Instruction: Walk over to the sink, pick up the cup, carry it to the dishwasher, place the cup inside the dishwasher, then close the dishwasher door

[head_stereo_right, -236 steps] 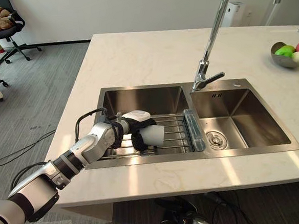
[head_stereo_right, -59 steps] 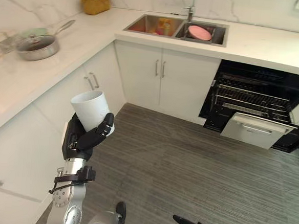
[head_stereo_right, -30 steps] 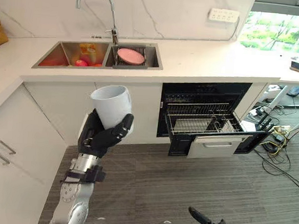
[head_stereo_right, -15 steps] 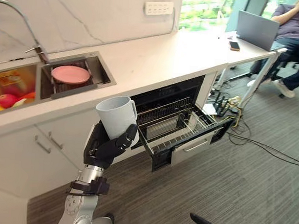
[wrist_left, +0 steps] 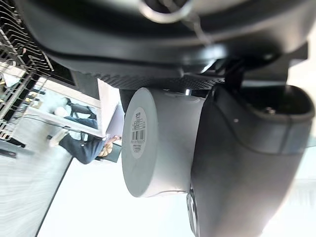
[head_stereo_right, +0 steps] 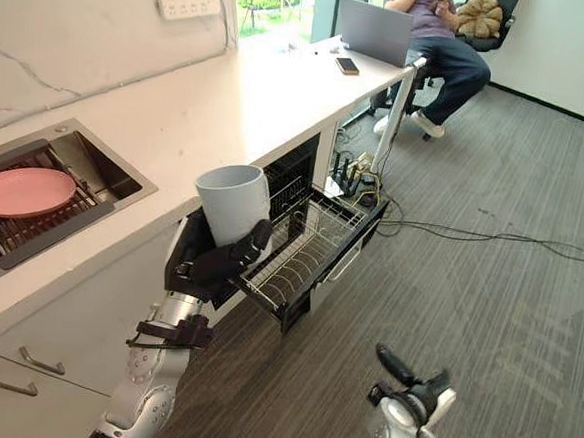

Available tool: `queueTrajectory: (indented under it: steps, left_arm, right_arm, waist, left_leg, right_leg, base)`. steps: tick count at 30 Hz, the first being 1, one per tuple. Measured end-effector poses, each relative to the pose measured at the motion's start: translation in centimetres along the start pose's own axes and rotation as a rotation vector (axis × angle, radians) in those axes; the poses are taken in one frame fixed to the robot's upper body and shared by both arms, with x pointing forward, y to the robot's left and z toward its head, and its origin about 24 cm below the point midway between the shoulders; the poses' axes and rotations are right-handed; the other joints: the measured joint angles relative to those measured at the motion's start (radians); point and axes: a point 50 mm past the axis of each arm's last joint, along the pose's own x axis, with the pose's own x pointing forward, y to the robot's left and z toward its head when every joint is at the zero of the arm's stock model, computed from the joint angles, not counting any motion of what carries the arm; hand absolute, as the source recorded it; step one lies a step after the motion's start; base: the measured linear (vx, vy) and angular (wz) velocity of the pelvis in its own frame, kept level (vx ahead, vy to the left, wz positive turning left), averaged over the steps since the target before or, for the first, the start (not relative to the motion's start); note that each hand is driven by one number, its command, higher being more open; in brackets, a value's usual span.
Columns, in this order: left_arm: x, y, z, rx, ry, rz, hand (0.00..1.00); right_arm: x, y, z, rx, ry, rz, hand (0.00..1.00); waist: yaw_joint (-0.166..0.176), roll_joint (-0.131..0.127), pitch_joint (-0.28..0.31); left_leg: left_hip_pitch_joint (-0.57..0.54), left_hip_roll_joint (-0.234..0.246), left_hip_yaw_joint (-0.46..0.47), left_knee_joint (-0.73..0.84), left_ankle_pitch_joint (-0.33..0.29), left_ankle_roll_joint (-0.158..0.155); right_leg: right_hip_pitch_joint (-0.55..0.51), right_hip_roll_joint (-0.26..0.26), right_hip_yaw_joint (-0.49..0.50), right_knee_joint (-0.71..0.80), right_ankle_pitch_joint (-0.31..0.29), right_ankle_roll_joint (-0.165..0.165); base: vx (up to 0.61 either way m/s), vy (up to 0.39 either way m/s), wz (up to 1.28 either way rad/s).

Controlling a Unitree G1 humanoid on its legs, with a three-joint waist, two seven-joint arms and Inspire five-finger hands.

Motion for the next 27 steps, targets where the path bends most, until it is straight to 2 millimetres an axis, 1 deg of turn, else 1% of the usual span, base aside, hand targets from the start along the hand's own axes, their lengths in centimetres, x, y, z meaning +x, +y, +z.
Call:
queueTrajectory:
  steps: [1,2,3,4,5,6,7,8,9,10,11,12,13,14,16,17,18,19,21,22,23,24,25,27]
  left_arm:
    - [0.0,0.0,0.0,0.000,0.000,-0.001,0.00]
    - [0.0,-0.1,0.0,-0.004,0.000,-0.002,0.00]
    - [0.1,-0.5,-0.1,-0.014,0.001,-0.012,0.00]
    - [0.1,-0.7,-0.2,-0.019,0.001,-0.018,0.00]
    - [0.1,-1.3,-0.2,-0.036,-0.005,-0.033,0.00]
    - [0.1,-1.8,-0.2,-0.050,-0.015,-0.045,0.00]
    - [0.1,-2.0,-0.2,-0.054,-0.018,-0.051,0.00]
    - [0.1,-2.2,-0.2,-0.052,-0.021,-0.056,0.00]
    - [0.1,-2.4,-0.3,-0.039,-0.023,-0.051,0.00]
    - [0.1,-2.4,-0.2,-0.032,-0.030,-0.048,0.00]
    - [0.1,-2.5,-0.3,-0.028,-0.035,-0.032,0.00]
    - [0.1,-2.8,-0.6,-0.024,-0.020,-0.024,0.00]
    - [0.1,-3.0,-0.8,-0.021,-0.014,-0.026,0.00]
    - [0.0,-3.2,-1.1,-0.010,-0.001,-0.028,0.00]
    - [-0.1,-3.0,-1.5,0.012,0.019,-0.022,0.00]
    - [-0.3,-2.6,-1.7,0.020,0.030,-0.005,0.00]
    - [-0.4,-2.3,-1.7,0.025,0.033,0.006,0.00]
    - [-0.6,-1.2,-2.0,0.064,0.048,0.045,0.00]
    - [-1.1,0.4,-2.0,0.089,0.058,0.110,0.00]
    - [-1.5,1.6,-1.6,0.106,0.043,0.154,0.00]
    - [-1.9,2.1,-1.3,0.111,0.035,0.171,0.00]
    - [-2.1,2.2,-1.2,0.116,0.034,0.176,0.00]
    - [-2.6,2.9,-1.0,0.147,0.033,0.198,0.00]
    - [-3.5,3.9,-1.0,0.177,0.053,0.259,0.00]
  right_arm:
    - [-0.1,0.3,1.0,0.034,-0.041,0.013,1.00]
    - [-0.6,1.0,3.3,0.108,-0.135,0.059,1.00]
    - [-1.4,1.6,5.6,0.180,-0.238,0.121,1.00]
    - [-1.9,1.8,6.5,0.213,-0.284,0.152,1.00]
    - [-3.0,2.1,8.0,0.267,-0.370,0.219,1.00]
    - [-4.2,2.8,9.3,0.315,-0.447,0.282,1.00]
    - [-4.7,3.0,9.8,0.337,-0.479,0.313,1.00]
    - [-5.9,3.8,10.4,0.375,-0.521,0.393,1.00]
    - [-6.8,4.7,10.7,0.389,-0.547,0.472,1.00]
    - [-7.3,5.2,10.9,0.395,-0.558,0.510,1.00]
    - [-7.9,6.1,11.3,0.401,-0.578,0.579,1.00]
    - [-8.1,6.6,11.6,0.403,-0.587,0.610,1.00]
    - [-8.0,6.7,11.7,0.406,-0.585,0.616,1.00]
    - [-7.7,7.0,11.6,0.399,-0.576,0.624,1.00]
    - [-7.3,7.2,11.3,0.391,-0.552,0.645,1.00]
    - [-7.4,7.3,11.4,0.377,-0.564,0.674,1.00]
    - [-7.4,7.4,11.5,0.367,-0.571,0.693,1.00]
    - [-7.5,7.5,11.3,0.343,-0.572,0.752,1.00]
    - [-7.7,7.6,11.0,0.319,-0.582,0.820,1.00]
    - [-7.5,6.6,11.3,0.328,-0.626,0.870,1.00]
    - [-7.1,5.6,11.6,0.348,-0.634,0.889,1.00]
    - [-6.9,5.0,11.6,0.363,-0.632,0.898,1.00]
    - [-6.7,3.7,12.0,0.381,-0.645,0.913,1.00]
    - [-7.0,2.5,13.4,0.430,-0.703,0.953,1.00]
  waist:
    - [0.002,0.002,0.007]
    - [0.006,0.016,0.032]
    - [0.008,0.033,0.054]
    - [0.007,0.034,0.054]
    - [0.007,0.029,0.052]
    - [0.009,0.011,0.047]
    - [0.016,0.001,0.041]
    - [0.029,-0.020,0.027]
    - [0.040,-0.036,0.013]
    - [0.045,-0.039,0.011]
    - [0.050,-0.033,0.009]
    - [0.049,-0.024,0.005]
    - [0.048,-0.018,0.006]
    - [0.049,-0.004,0.000]
    - [0.049,-0.002,0.000]
    - [0.048,0.006,0.004]
    - [0.047,0.008,0.008]
    - [0.048,0.009,0.013]
    - [0.052,0.011,0.019]
    - [0.051,0.018,0.035]
    - [0.050,0.031,0.035]
    - [0.047,0.027,0.036]
    - [0.044,0.013,0.045]
    - [0.041,0.001,0.055]
  left_leg:
    - [0.009,0.003,0.000,0.000,0.000,0.002]
    - [0.038,0.017,-0.001,-0.003,-0.004,0.010]
    - [0.067,0.030,-0.010,-0.009,-0.016,0.030]
    - [0.070,0.031,-0.020,-0.009,-0.017,0.031]
    - [0.066,0.024,-0.051,-0.005,-0.023,0.021]
    - [0.063,0.016,-0.071,0.002,-0.025,0.019]
    - [0.063,0.012,-0.078,0.002,-0.025,0.017]
    - [0.060,0.003,-0.093,0.006,-0.027,0.007]
    - [0.056,0.006,-0.109,0.008,-0.026,-0.008]
    - [0.053,0.008,-0.111,0.008,-0.024,-0.018]
    - [0.039,0.016,-0.121,0.007,-0.018,-0.035]
    - [0.028,0.029,-0.142,-0.007,0.000,-0.058]
    - [0.028,0.033,-0.153,-0.012,0.008,-0.070]
    - [0.035,0.045,-0.160,-0.022,0.017,-0.080]
    - [0.037,0.068,-0.170,0.015,-0.007,-0.103]
    - [0.000,0.095,-0.178,0.122,-0.060,-0.107]
    - [-0.027,0.107,-0.176,0.188,-0.082,-0.101]
    - [-0.089,0.124,-0.176,0.335,-0.100,-0.088]
    - [-0.127,0.121,-0.175,0.415,-0.100,-0.088]
    - [-0.126,0.106,-0.160,0.334,-0.109,-0.089]
    - [-0.098,0.091,-0.145,0.240,-0.106,-0.080]
    - [-0.077,0.065,-0.142,0.194,-0.084,-0.066]
    - [-0.054,0.024,-0.144,0.124,-0.046,-0.049]
    - [-0.025,-0.015,-0.142,0.078,-0.027,-0.035]
  right_leg:
    - [-0.001,-0.006,0.009,0.020,0.000,0.000]
    - [-0.012,-0.016,0.034,0.101,0.000,0.000]
    - [-0.054,-0.036,0.062,0.233,-0.023,-0.008]
    - [-0.063,-0.041,0.080,0.256,-0.050,-0.022]
    - [-0.063,-0.048,0.121,0.222,-0.055,-0.016]
    - [-0.073,-0.059,0.154,0.188,-0.039,-0.003]
    - [-0.075,-0.063,0.157,0.168,-0.024,-0.003]
    - [-0.074,-0.071,0.157,0.130,0.007,0.001]
    - [-0.050,-0.069,0.154,0.102,-0.025,0.025]
    - [-0.038,-0.064,0.149,0.078,-0.039,0.043]
    - [-0.029,-0.049,0.135,0.038,-0.053,0.067]
    - [-0.026,-0.031,0.109,0.020,-0.050,0.062]
    - [-0.020,-0.022,0.099,0.012,-0.049,0.060]
    - [-0.002,-0.006,0.091,-0.001,-0.048,0.058]
    - [0.030,0.021,0.102,-0.011,-0.048,0.057]
    - [0.045,0.040,0.117,-0.017,-0.049,0.055]
    - [0.053,0.047,0.121,-0.023,-0.050,0.053]
    - [0.070,0.056,0.125,-0.039,-0.051,0.051]
    - [0.090,0.041,0.149,-0.064,-0.052,0.051]
    - [0.090,0.027,0.155,-0.074,-0.051,0.052]
    - [0.087,0.020,0.153,-0.075,-0.050,0.058]
    - [0.087,0.006,0.155,-0.077,-0.050,0.062]
    - [0.087,-0.020,0.166,-0.083,-0.044,0.068]
    - [0.101,-0.049,0.191,-0.099,-0.040,0.076]
  base:
    - [-0.06,0.042,0.04]
    - [-0.09,0.039,0.05]
    - [-0.12,0.037,0.17]
    - [-0.14,0.034,0.50]
    - [-0.10,-0.009,0.69]
    - [-0.07,-0.040,0.66]
    - [0.00,-0.120,0.47]
    - [0.05,-0.188,0.37]
    - [0.10,-0.255,0.31]
    - [0.10,-0.235,0.20]
    - [0.14,-0.263,0.27]
    - [0.13,-0.200,0.33]
    - [0.17,-0.203,0.40]
    - [0.14,-0.113,0.25]
    - [0.12,-0.062,0.18]
    - [0.09,0.012,0.12]
    - [0.10,0.017,0.07]
    - [0.07,0.009,-0.04]
    - [0.06,0.064,-0.02]
    - [0.06,0.151,0.18]
    - [0.06,0.172,0.27]
    - [0.04,0.130,0.37]
    - [0.05,0.151,0.38]
    - [0.04,0.135,0.17]
